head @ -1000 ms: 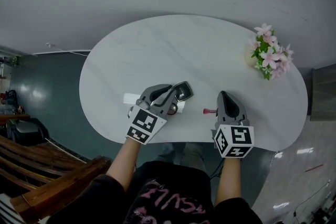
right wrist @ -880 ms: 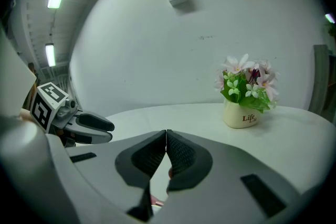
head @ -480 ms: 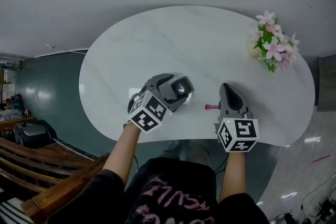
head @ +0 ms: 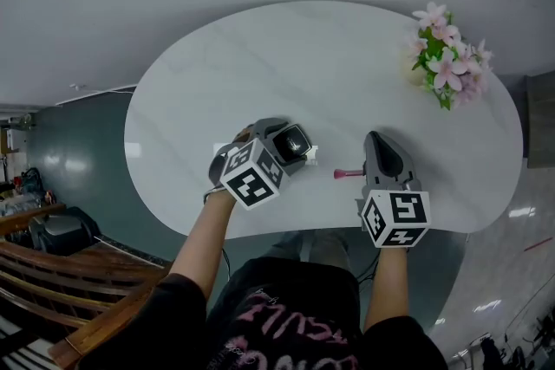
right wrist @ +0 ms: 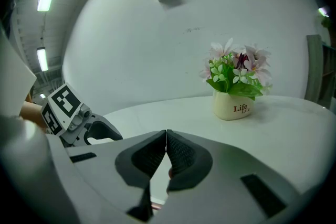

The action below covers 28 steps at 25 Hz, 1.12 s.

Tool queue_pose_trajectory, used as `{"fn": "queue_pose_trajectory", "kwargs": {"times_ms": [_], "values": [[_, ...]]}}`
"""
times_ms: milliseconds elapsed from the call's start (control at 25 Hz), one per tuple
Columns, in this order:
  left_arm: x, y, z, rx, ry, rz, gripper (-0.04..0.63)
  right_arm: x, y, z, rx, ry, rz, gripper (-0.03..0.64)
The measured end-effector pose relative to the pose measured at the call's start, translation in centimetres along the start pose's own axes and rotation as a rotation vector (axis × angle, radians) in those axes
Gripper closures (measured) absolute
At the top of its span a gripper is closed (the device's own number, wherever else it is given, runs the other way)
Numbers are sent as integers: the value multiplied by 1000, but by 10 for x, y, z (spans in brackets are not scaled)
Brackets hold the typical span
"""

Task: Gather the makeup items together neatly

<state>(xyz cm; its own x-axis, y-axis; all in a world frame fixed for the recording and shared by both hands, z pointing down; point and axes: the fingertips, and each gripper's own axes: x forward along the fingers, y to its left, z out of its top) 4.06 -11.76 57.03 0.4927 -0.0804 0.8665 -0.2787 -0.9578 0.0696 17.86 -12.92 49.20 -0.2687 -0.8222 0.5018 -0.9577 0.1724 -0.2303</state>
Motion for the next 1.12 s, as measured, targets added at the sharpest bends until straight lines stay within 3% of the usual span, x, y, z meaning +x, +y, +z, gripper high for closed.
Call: {"fn": "queue_pose_trajectory", "kwargs": {"times_ms": [600,1120], "values": [[10,0,3,-42,37,-45,282,-4,-14,-4,12,6,-30,554],[2,6,0,-32,34,-14,291,-3,-9,-3,7,3,-16,554]]}}
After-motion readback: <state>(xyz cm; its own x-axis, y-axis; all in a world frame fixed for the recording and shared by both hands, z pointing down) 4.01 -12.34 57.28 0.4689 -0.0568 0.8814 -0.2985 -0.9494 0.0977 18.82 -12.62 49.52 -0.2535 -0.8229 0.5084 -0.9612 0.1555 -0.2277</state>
